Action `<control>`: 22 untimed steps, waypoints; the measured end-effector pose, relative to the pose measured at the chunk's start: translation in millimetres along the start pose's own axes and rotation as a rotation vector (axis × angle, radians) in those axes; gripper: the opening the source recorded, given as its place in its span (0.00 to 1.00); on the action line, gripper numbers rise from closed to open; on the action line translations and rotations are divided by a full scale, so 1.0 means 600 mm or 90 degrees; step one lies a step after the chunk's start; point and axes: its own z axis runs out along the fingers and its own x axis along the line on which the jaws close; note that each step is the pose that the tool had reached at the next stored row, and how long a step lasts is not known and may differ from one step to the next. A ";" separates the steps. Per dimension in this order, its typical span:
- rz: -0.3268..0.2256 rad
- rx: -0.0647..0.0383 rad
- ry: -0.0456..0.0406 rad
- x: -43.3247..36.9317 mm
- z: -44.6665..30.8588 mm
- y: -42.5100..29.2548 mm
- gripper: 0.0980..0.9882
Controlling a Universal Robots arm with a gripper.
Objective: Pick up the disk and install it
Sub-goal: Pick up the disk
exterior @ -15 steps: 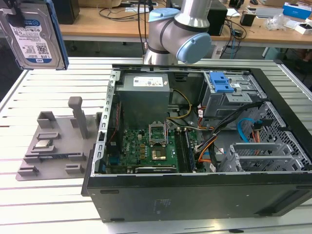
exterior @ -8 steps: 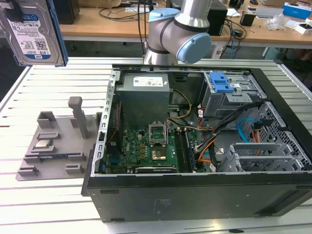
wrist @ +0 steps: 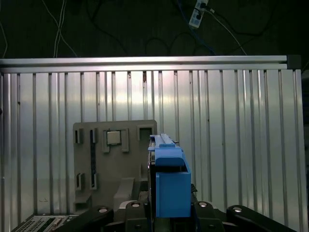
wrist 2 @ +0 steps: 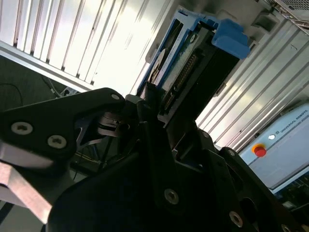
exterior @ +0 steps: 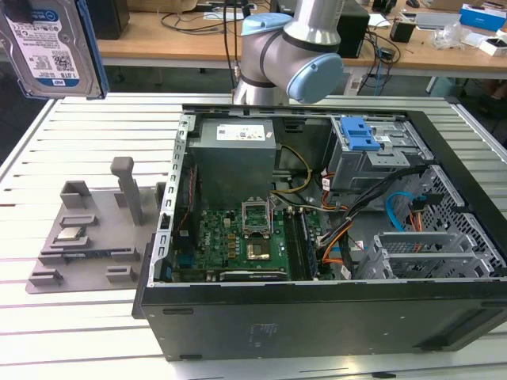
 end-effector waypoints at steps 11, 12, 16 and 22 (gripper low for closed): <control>0.000 0.000 0.0000 0.000 -0.007 -0.009 0.30; 0.000 0.000 0.0000 0.000 -0.007 -0.012 0.30; 0.000 0.000 0.0000 -0.001 -0.008 -0.037 0.30; 0.000 0.000 0.0000 -0.002 -0.011 -0.088 0.30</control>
